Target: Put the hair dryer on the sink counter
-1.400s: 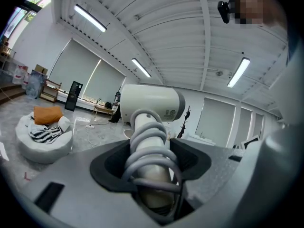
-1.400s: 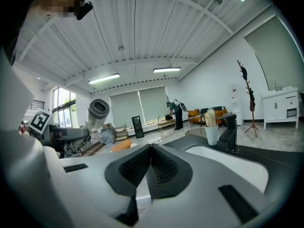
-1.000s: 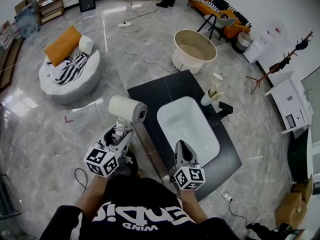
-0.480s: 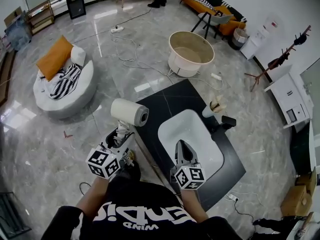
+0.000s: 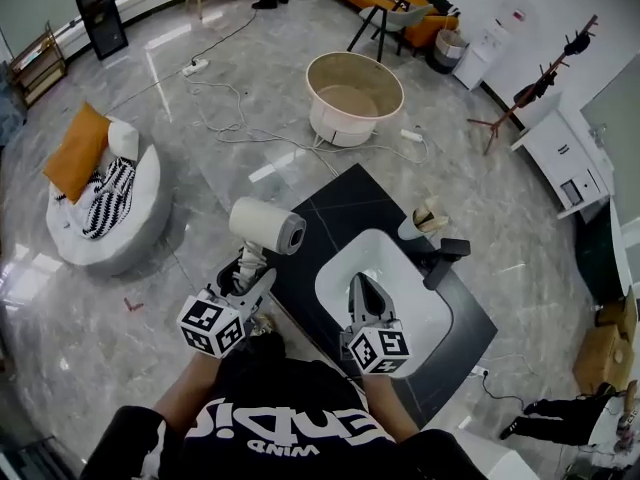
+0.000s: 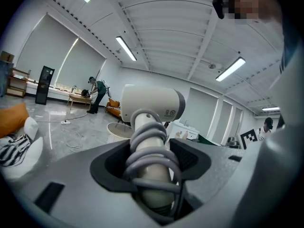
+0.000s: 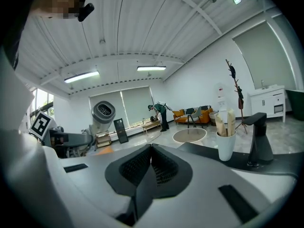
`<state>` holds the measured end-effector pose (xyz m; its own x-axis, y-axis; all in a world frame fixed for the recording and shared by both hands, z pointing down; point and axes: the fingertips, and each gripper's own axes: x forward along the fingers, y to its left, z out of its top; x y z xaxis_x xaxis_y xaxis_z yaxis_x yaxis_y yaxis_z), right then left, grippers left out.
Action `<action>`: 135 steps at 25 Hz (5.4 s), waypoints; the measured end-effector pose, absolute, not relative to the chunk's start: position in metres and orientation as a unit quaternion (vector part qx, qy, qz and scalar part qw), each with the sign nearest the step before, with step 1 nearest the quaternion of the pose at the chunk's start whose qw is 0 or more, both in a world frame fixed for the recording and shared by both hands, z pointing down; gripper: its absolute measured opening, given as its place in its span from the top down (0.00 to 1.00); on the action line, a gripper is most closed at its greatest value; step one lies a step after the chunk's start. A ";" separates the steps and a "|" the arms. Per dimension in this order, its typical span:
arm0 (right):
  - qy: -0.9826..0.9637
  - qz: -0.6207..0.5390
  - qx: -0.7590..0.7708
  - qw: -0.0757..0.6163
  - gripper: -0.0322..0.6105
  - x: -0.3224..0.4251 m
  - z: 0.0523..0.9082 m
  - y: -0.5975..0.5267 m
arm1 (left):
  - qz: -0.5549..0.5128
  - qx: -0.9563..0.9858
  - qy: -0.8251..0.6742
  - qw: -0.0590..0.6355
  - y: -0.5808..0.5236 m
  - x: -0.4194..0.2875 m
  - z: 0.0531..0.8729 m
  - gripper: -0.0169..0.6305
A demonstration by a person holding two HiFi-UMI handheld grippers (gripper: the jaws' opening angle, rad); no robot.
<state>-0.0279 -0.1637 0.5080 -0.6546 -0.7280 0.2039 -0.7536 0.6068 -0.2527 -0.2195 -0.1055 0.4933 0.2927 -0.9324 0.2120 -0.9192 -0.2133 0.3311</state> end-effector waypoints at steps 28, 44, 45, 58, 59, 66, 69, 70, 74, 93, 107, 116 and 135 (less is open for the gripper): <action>-0.839 0.178 0.514 0.024 0.91 0.024 0.514 -0.200 | 0.085 0.827 -0.502 0.237 -0.224 -0.182 0.568 0.59; -0.812 0.201 0.548 0.026 0.91 0.058 0.527 -0.210 | 0.174 0.816 -0.480 0.271 -0.281 -0.148 0.644 0.59; -0.810 0.202 0.550 0.027 0.91 0.060 0.528 -0.210 | 0.180 0.815 -0.479 0.273 -0.282 -0.146 0.649 0.59; -0.807 0.216 0.548 0.037 0.91 0.062 0.543 -0.219 | 0.238 0.798 -0.473 0.287 -0.295 -0.143 0.695 0.59; -0.808 0.217 0.547 0.039 0.91 0.061 0.545 -0.219 | 0.242 0.798 -0.472 0.287 -0.296 -0.142 0.698 0.59; -0.810 0.219 0.542 0.042 0.91 0.062 0.545 -0.222 | 0.267 0.787 -0.472 0.293 -0.295 -0.142 0.713 0.59; -0.811 0.222 0.540 0.043 0.91 0.061 0.547 -0.223 | 0.275 0.783 -0.473 0.296 -0.294 -0.143 0.718 0.59; -0.811 0.223 0.540 0.043 0.91 0.061 0.548 -0.223 | 0.276 0.782 -0.473 0.298 -0.294 -0.143 0.720 0.59; -0.812 0.225 0.537 0.047 0.91 0.059 0.551 -0.222 | 0.284 0.778 -0.474 0.298 -0.294 -0.142 0.723 0.59; -0.809 0.228 0.540 0.046 0.91 0.064 0.558 -0.220 | 0.305 0.775 -0.473 0.289 -0.292 -0.140 0.733 0.57; -0.813 0.224 0.536 0.044 0.91 0.065 0.553 -0.210 | 0.270 0.789 -0.480 0.273 -0.297 -0.136 0.704 0.54; -0.819 0.215 0.531 0.038 0.91 0.064 0.547 -0.206 | 0.217 0.813 -0.491 0.224 -0.300 -0.135 0.626 0.54; -0.828 0.186 0.529 0.021 0.91 0.066 0.519 -0.188 | 0.080 0.846 -0.498 0.173 -0.211 -0.152 0.493 0.70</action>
<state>0.0659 -0.1879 0.5188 -0.4390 -0.8683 0.2311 -0.8837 0.3709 -0.2854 -0.1521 -0.2109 0.4932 0.4912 -0.8153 0.3065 -0.8702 -0.4443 0.2128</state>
